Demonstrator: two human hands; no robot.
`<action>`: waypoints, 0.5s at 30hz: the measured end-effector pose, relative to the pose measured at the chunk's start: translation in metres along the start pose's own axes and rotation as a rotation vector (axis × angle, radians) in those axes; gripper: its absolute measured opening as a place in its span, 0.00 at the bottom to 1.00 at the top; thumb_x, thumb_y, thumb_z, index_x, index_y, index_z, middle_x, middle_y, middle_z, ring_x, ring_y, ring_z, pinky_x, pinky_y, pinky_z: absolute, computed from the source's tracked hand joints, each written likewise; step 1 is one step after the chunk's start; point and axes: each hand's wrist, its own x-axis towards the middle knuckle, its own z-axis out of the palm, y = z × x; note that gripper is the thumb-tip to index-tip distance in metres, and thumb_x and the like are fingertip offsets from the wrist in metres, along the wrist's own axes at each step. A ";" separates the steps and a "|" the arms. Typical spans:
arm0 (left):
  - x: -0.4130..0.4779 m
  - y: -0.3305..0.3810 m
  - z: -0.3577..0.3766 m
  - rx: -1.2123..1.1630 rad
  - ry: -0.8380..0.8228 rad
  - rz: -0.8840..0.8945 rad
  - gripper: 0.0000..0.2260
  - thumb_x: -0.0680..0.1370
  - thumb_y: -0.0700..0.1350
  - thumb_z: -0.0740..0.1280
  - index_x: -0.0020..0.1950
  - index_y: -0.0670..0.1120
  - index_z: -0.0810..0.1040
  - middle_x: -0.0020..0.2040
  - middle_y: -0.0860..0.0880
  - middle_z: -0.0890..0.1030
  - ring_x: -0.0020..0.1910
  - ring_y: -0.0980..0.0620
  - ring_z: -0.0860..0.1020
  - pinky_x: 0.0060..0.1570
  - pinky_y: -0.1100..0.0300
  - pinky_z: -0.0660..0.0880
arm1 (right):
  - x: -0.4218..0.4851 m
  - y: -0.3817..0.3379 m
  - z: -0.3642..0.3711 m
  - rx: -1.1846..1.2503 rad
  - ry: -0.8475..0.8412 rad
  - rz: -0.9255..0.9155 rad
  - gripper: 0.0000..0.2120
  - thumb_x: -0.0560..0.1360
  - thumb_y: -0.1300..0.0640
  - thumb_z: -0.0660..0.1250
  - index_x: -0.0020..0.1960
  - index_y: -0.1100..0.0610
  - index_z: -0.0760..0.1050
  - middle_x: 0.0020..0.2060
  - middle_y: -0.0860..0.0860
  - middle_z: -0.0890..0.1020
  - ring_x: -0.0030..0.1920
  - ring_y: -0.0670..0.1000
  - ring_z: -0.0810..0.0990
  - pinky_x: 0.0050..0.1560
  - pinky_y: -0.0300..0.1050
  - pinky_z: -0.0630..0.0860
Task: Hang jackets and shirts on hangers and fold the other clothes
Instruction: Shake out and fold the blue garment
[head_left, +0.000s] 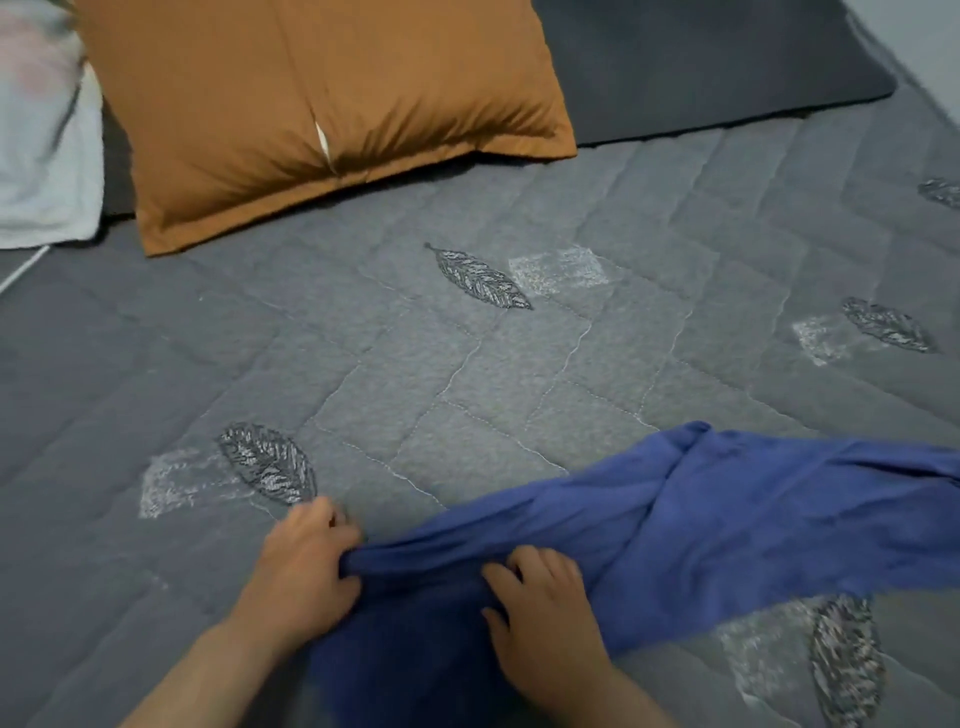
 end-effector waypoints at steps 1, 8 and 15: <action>0.003 0.000 -0.004 -0.147 -0.070 0.010 0.10 0.58 0.49 0.65 0.36 0.48 0.78 0.38 0.55 0.73 0.38 0.49 0.75 0.37 0.53 0.75 | 0.003 -0.001 -0.001 0.011 0.016 0.029 0.05 0.65 0.48 0.64 0.40 0.47 0.73 0.38 0.45 0.71 0.38 0.50 0.74 0.38 0.43 0.68; -0.012 -0.036 -0.027 -0.644 -0.114 -0.395 0.11 0.62 0.35 0.76 0.32 0.41 0.73 0.29 0.43 0.76 0.30 0.48 0.72 0.33 0.57 0.67 | 0.003 -0.010 -0.009 0.184 -0.022 0.216 0.03 0.67 0.56 0.62 0.38 0.49 0.69 0.38 0.44 0.73 0.41 0.50 0.73 0.41 0.46 0.70; -0.058 0.002 0.025 -0.413 0.117 -0.628 0.16 0.71 0.55 0.73 0.37 0.45 0.72 0.37 0.47 0.77 0.39 0.45 0.76 0.42 0.54 0.70 | 0.003 -0.019 -0.011 0.050 -0.066 0.148 0.04 0.67 0.50 0.61 0.38 0.47 0.75 0.39 0.42 0.73 0.40 0.49 0.74 0.45 0.42 0.72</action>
